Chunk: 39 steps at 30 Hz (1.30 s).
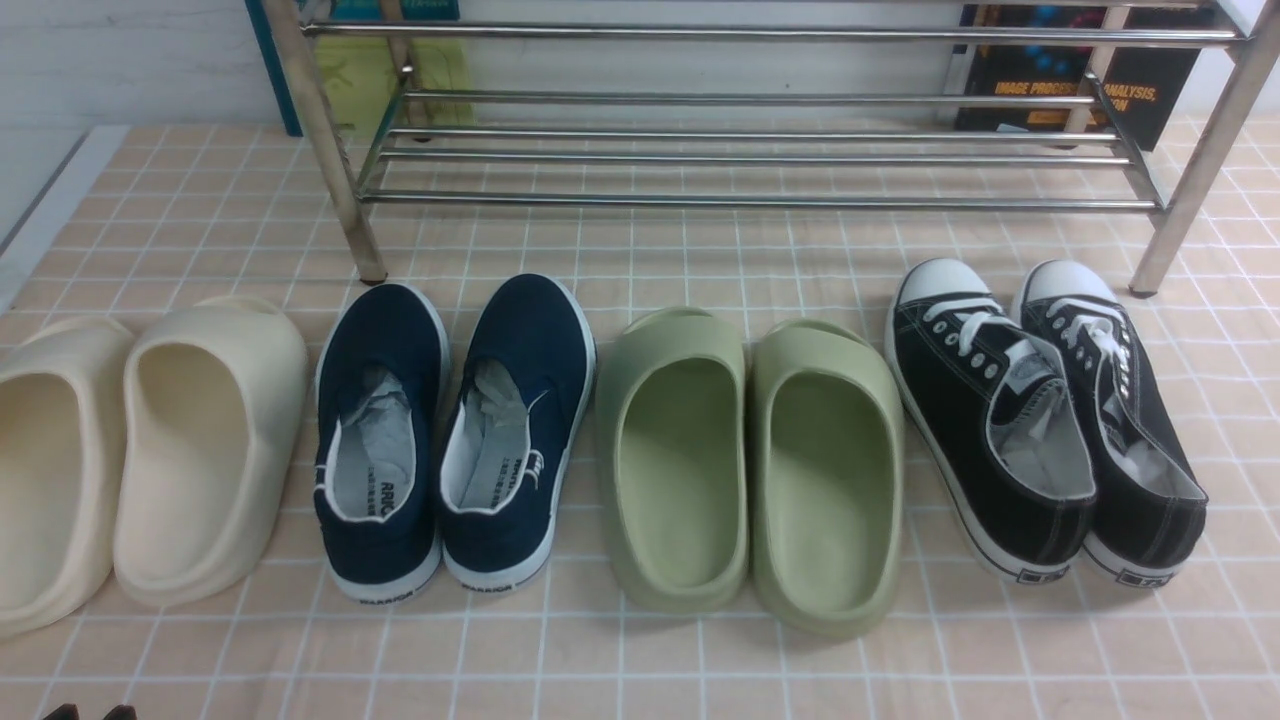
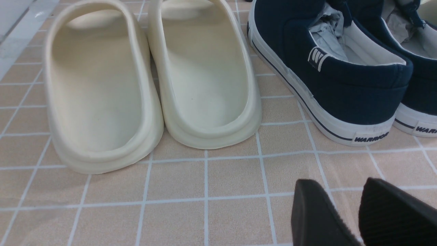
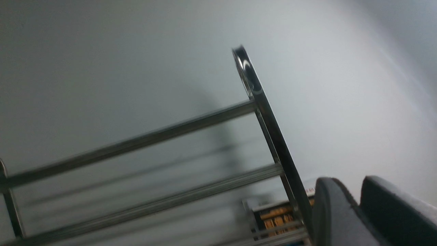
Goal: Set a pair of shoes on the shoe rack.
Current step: Use the right arm to grab the shoe closest to it
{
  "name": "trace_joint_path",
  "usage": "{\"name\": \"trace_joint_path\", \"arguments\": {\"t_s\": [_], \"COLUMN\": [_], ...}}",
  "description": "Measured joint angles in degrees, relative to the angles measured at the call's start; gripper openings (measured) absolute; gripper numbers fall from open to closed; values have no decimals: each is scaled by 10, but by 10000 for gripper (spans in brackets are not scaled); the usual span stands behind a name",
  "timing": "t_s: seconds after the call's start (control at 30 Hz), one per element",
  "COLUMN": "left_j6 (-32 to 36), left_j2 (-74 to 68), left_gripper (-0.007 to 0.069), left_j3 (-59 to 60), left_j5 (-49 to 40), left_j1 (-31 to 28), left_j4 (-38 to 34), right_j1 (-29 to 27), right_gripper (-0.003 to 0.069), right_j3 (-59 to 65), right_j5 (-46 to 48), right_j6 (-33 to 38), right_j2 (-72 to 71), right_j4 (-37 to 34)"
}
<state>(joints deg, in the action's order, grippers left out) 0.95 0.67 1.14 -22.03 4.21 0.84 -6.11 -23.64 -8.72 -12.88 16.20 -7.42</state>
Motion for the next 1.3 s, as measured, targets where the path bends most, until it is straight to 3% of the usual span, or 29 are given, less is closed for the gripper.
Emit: {"name": "trace_joint_path", "arguments": {"t_s": [0.17,0.3,0.4,0.53,0.6,0.67,0.87,1.1,1.3], "left_j6": [0,0,0,0,0,0,0,0,0], "left_j2": [0,0,0,0,0,0,0,0,0], "left_gripper": [239,239,239,239,239,239,239,239,239], "left_j3": [0,0,0,0,0,0,0,0,0], "left_j5": [0,0,0,0,0,0,0,0,0], "left_j1": [0,0,0,0,0,0,0,0,0], "left_j4": [0,0,0,0,0,0,0,0,0], "right_j1": [0,0,0,4,36,102,218,243,243], "right_gripper": [140,145,146,146,150,158,255,357,357], "right_j3": [-66,-77,-79,-99,-148,-256,-446,-502,-502], "right_j5": [131,108,73,116,213,376,541,559,560], "right_j6": [47,45,-12,-45,-47,-22,79,90,62], "right_j2": [182,309,390,455,509,584,729,838,882], "right_j4": [67,79,66,93,138,160,105,81,65]}}
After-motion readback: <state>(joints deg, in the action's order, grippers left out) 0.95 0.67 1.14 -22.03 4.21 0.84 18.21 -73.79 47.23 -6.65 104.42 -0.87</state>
